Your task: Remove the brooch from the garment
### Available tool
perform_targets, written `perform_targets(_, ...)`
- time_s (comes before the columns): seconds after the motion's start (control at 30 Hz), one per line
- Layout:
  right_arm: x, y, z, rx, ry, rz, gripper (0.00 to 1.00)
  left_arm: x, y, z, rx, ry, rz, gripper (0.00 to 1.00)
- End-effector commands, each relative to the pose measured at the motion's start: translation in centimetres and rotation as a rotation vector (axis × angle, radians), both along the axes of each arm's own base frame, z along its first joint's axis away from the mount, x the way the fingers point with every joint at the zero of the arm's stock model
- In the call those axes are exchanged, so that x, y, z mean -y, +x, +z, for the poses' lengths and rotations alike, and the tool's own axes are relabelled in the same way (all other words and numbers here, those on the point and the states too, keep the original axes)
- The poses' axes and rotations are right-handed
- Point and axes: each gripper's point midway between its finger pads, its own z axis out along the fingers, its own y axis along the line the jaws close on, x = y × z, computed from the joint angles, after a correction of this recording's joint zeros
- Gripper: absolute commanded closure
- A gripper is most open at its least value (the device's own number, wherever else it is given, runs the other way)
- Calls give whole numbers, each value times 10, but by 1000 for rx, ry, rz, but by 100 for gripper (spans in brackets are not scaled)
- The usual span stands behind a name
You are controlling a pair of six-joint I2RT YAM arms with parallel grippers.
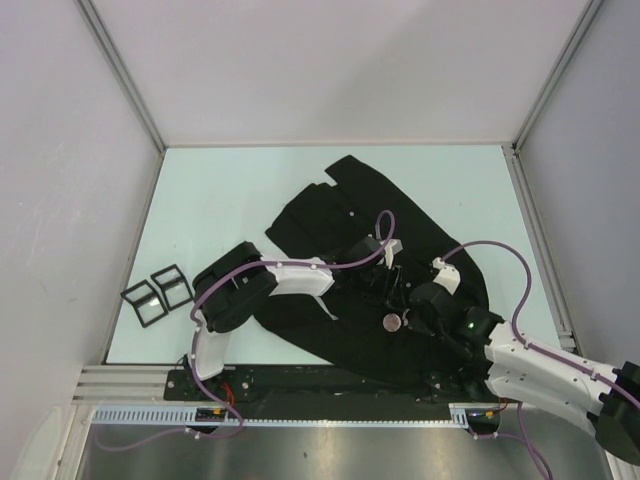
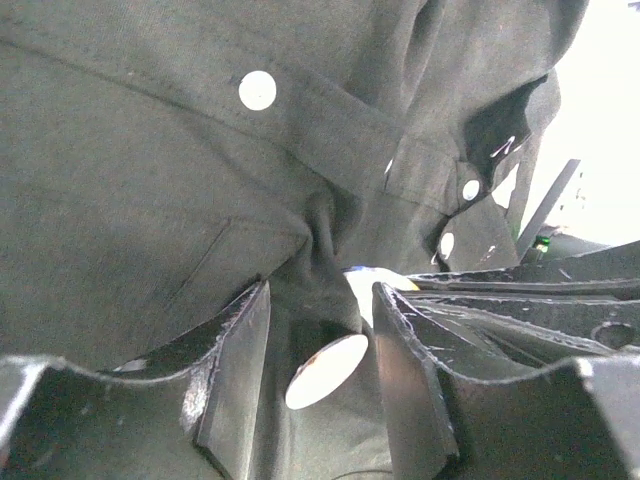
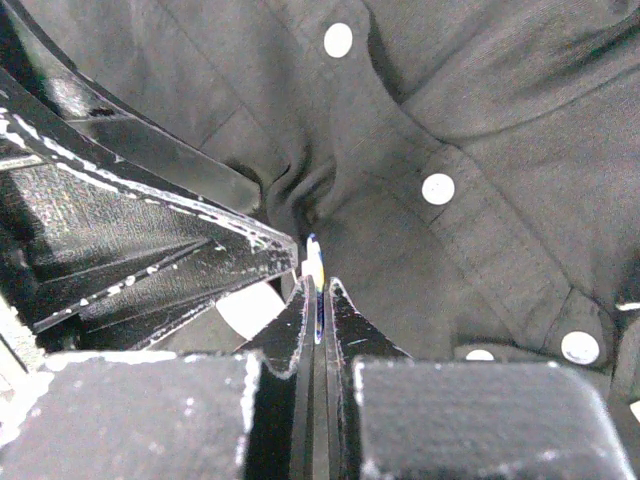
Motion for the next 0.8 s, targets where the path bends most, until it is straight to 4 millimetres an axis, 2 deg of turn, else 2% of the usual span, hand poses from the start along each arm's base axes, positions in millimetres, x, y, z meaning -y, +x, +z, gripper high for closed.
perform_targets(0.0, 1, 4, 17, 15, -42, -20, 100, -10, 4, 16, 72, 11, 14, 49)
perform_targets(0.2, 11, -3, 13, -38, -117, -36, 100, -16, 8, -1, 56, 30, 22, 53)
perform_targets(0.27, 14, -6, 11, -55, -129, -41, 100, -16, 12, -1, 50, 12, 32, 53)
perform_targets(0.33, 16, -9, 10, -68, -139, -46, 100, -21, 11, -2, 46, 10, 29, 50)
perform_targets(0.4, 14, -9, 12, -62, -127, -39, 100, -21, 10, 8, 68, -15, 20, 47)
perform_targets(0.47, 10, -5, 20, -30, -101, -29, 100, -22, 7, 26, 95, -64, 1, 42)
perform_targets(0.57, 3, 9, 38, 35, -76, 11, 100, -26, -2, 40, 112, -98, -36, 38)
perform_targets(0.6, -2, 12, 45, 49, -59, 37, 100, -28, -4, 53, 128, -124, -42, 37)
perform_targets(0.63, -8, 22, 53, 81, -29, 48, 100, -31, -6, 59, 143, -134, -49, 37)
perform_targets(0.67, -13, 22, 56, 88, -29, 109, 100, -38, -10, 59, 142, -129, -55, 37)
perform_targets(0.7, -17, 25, 62, 102, -12, 134, 100, -42, -12, 76, 168, -158, -54, 37)
perform_targets(0.73, -25, 34, 72, 145, 26, 159, 100, -47, -12, 81, 180, -164, -50, 37)
perform_targets(0.77, -40, 29, 76, 138, 83, 242, 100, -56, -17, 78, 172, -157, -49, 37)
